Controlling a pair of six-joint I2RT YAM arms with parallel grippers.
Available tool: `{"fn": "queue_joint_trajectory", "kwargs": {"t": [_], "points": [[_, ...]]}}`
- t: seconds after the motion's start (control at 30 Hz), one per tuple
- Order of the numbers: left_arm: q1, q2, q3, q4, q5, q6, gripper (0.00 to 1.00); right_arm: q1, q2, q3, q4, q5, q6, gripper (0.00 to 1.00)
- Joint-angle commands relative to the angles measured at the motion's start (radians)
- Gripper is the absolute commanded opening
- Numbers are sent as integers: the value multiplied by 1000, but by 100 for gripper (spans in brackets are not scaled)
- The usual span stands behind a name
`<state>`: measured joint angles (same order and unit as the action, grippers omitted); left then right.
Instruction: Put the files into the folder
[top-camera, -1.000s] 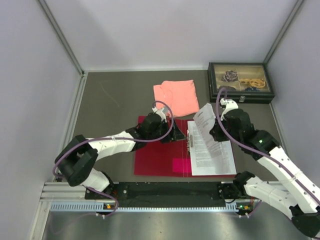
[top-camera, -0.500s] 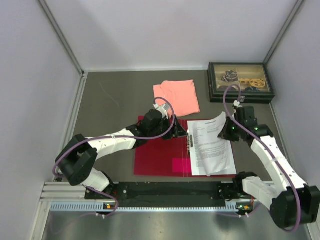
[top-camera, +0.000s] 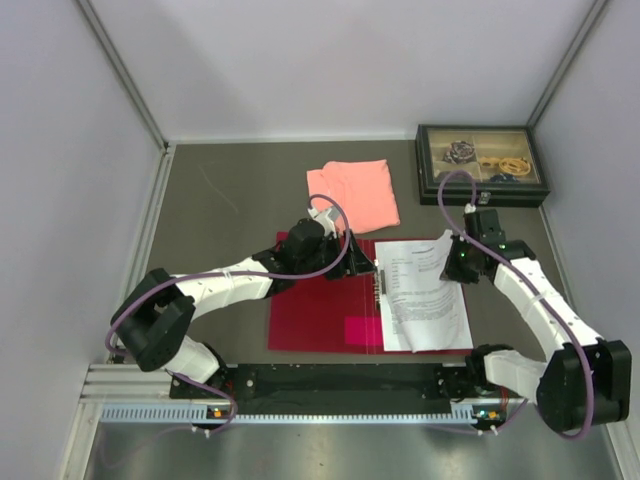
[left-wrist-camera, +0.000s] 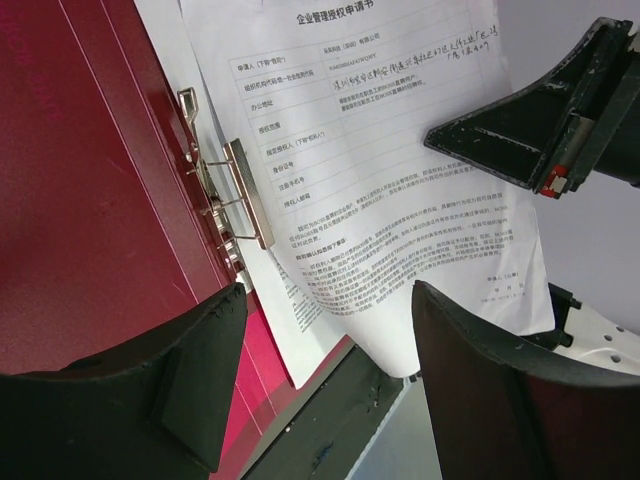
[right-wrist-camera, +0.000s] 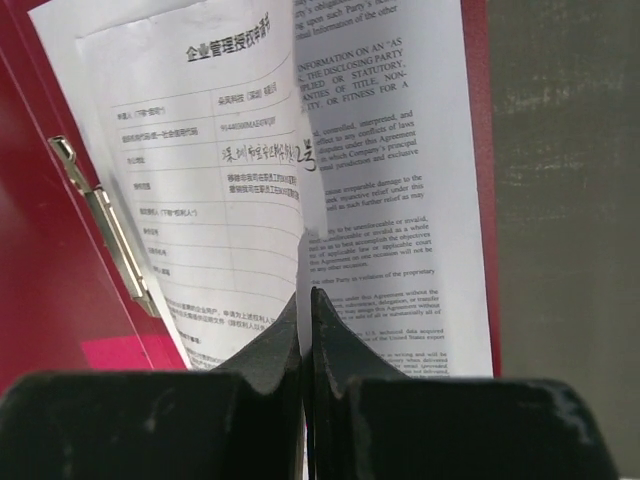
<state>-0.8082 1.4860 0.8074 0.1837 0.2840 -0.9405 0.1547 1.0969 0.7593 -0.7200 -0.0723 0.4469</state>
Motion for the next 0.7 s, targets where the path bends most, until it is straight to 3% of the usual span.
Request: {"fn": "queue_joint_trajectory", "kwargs": {"t": [0.0,0.67], "points": [[-2,7,-11,72,27,8,71,-7,21,41,11,69,3,0],[-2,19,-37,138,66,-20,71,-7,198,97,63,186,-56,0]]}}
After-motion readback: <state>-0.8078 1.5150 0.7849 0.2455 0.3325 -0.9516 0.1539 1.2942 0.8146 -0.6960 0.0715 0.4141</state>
